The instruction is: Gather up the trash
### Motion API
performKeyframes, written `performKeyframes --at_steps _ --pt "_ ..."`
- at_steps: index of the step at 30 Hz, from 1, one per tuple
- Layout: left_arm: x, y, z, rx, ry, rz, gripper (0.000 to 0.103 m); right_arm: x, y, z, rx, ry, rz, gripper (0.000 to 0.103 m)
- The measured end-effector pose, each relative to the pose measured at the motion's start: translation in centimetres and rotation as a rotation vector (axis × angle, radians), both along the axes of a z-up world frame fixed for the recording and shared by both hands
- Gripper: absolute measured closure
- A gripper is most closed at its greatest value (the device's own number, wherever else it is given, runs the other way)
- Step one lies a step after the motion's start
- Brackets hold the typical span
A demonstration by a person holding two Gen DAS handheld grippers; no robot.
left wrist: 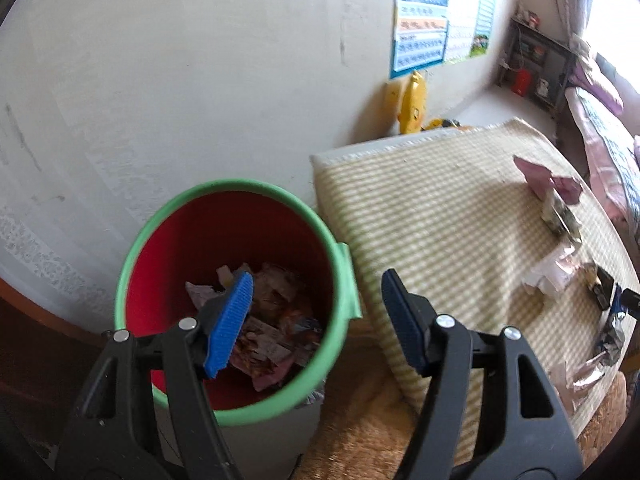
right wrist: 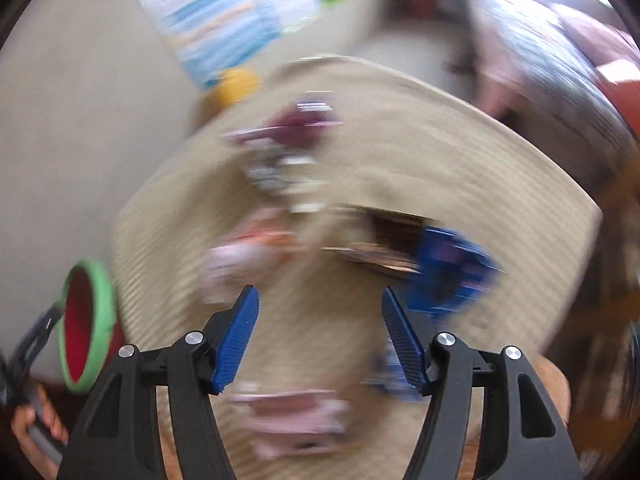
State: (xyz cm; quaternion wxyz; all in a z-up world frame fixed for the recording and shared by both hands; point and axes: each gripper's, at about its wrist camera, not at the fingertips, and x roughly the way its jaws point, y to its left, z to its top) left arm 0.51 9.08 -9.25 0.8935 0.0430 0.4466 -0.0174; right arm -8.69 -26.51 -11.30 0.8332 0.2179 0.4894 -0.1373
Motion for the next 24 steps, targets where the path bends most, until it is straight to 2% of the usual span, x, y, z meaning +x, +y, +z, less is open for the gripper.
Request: performKeyframes --at_steps 2,5,9,12,14,17,19,20,24 --pt "-0.1 -1.2 -0.2 0.017 0.007 -0.023 0.039 -1.3 -2.0 -0.7 0.001 0.012 -0.074 0.029" --pt "-0.4 -3.0 0.0 0.046 0.002 -0.058 0.039 -2.1 -3.4 -2.3 0.058 0.035 -0.122 0.028" --pt "-1.1 -5.0 0.2 0.079 -0.013 -0.110 0.036 -2.0 -3.2 -4.2 0.121 0.069 -0.083 0.029" --pt "-1.5 -6.6 0.1 0.092 -0.018 -0.158 0.036 -2.2 -2.6 -4.7 0.138 0.056 -0.047 0.040" --pt "-1.6 -8.0 -0.2 0.102 -0.021 -0.201 0.036 -2.3 -2.6 -4.7 0.157 0.029 -0.039 0.060" --pt "-1.5 -10.0 -1.0 0.126 -0.019 -0.263 0.036 -2.7 -2.8 -4.4 0.182 -0.019 -0.023 0.075" --pt "-1.5 -11.3 -1.6 0.140 -0.007 -0.313 0.036 -2.9 -2.8 -4.2 0.189 -0.044 -0.015 0.077" --pt "-1.5 -12.0 -1.8 0.149 -0.004 -0.336 0.036 -2.6 -2.6 -4.1 0.190 -0.049 -0.013 0.083" --pt "-1.0 -15.5 -2.0 0.201 -0.006 -0.454 0.036 -2.5 -2.2 -3.7 0.193 -0.062 0.019 0.086"
